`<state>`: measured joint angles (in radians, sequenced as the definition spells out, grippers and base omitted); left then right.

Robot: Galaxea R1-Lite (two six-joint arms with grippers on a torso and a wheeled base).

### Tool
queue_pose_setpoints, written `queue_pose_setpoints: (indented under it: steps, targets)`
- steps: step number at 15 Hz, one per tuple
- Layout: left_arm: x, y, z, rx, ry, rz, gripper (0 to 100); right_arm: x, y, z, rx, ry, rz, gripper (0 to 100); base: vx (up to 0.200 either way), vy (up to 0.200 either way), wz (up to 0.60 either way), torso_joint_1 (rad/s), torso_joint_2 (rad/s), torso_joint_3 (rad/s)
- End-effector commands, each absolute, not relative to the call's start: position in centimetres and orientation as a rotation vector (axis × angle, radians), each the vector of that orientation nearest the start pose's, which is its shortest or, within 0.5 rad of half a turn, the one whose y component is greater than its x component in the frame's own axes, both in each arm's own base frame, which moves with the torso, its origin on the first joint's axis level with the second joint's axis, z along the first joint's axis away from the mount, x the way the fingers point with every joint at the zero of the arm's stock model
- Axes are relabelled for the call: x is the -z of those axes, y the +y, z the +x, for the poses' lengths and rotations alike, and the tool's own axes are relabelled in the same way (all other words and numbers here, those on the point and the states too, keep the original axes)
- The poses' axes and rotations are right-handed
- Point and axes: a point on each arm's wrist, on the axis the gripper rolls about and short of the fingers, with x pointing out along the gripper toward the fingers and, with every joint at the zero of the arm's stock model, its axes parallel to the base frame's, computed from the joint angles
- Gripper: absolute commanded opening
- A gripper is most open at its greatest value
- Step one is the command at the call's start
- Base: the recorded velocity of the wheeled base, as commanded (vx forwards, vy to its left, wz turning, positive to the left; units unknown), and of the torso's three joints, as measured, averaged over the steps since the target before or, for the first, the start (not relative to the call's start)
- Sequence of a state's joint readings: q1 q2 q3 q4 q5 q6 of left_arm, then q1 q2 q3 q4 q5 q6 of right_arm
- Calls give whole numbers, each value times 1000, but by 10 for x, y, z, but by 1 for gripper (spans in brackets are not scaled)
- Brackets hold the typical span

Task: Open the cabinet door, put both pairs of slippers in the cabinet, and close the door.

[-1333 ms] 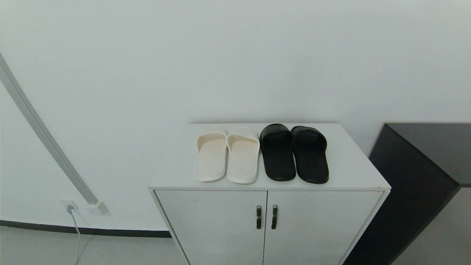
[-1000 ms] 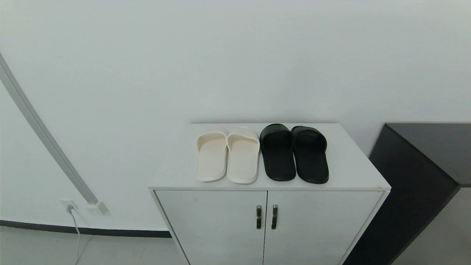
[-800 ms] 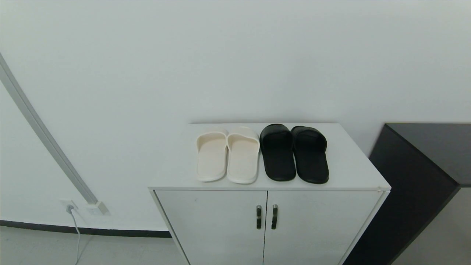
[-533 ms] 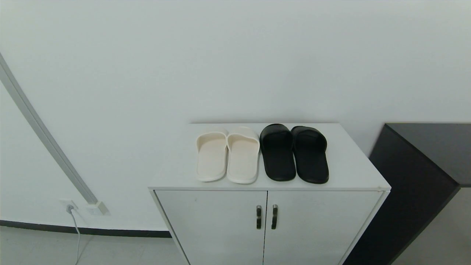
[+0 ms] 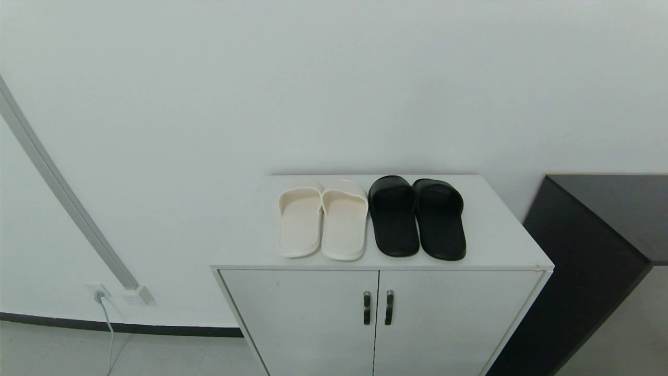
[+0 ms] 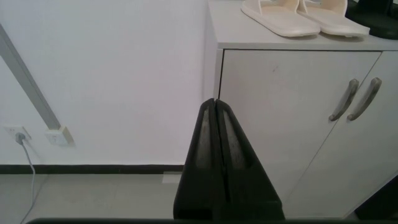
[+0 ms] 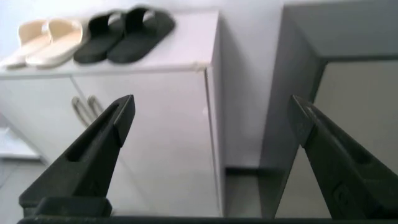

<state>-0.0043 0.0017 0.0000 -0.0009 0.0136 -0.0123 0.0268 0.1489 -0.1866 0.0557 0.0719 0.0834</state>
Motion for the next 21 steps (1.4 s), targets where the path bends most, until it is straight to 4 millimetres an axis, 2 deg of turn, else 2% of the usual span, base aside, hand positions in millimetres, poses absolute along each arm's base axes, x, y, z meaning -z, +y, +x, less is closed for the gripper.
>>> queue_pose_setpoints:
  steps: [1, 3, 4, 7, 9, 11, 14, 16, 18, 21]
  targets:
    - [-76, 0, -23, -9, 1, -12, 0, -143, 3, 10, -153, 205, 101, 100, 0, 0, 0, 0, 0, 0]
    - [-76, 0, -23, -9, 0, -9, 0, -164, 5, 38, -188, 202, 103, 100, 0, 0, 0, 0, 0, 0]
    - [-76, 0, -23, -9, 0, -9, 0, -179, 7, 61, -208, 197, 102, 100, 0, 0, 0, 0, 0, 0]
    - [-76, 0, -23, -9, 0, -9, 0, -209, 22, 95, -312, 211, 109, 100, 0, 0, 0, 0, 0, 0]
    - [-76, 0, -23, -9, 0, -9, 0, -228, 40, 110, -349, 203, 127, 100, 0, 0, 0, 0, 0, 0]
    - [-76, 0, -23, -9, 0, -9, 0, -245, 71, 123, -381, 202, 116, 100, 0, 0, 0, 0, 0, 0]
    - [-76, 0, -23, -9, 0, -9, 0, -249, 118, 136, -393, 236, 70, 100, 0, 0, 0, 0, 0, 0]
    - [-76, 0, -23, -11, 1, -8, 0, -248, 148, 155, -378, 270, 72, 100, 0, 0, 0, 0, 0, 0]
    - [-76, 0, -23, -9, 0, -9, 0, -247, 168, 175, -339, 291, 105, 100, 0, 0, 0, 0, 0, 0]
    - [-76, 0, -23, -9, 1, -9, 0, -236, 200, 209, -221, 304, 111, 100, 0, 0, 0, 0, 0, 0]
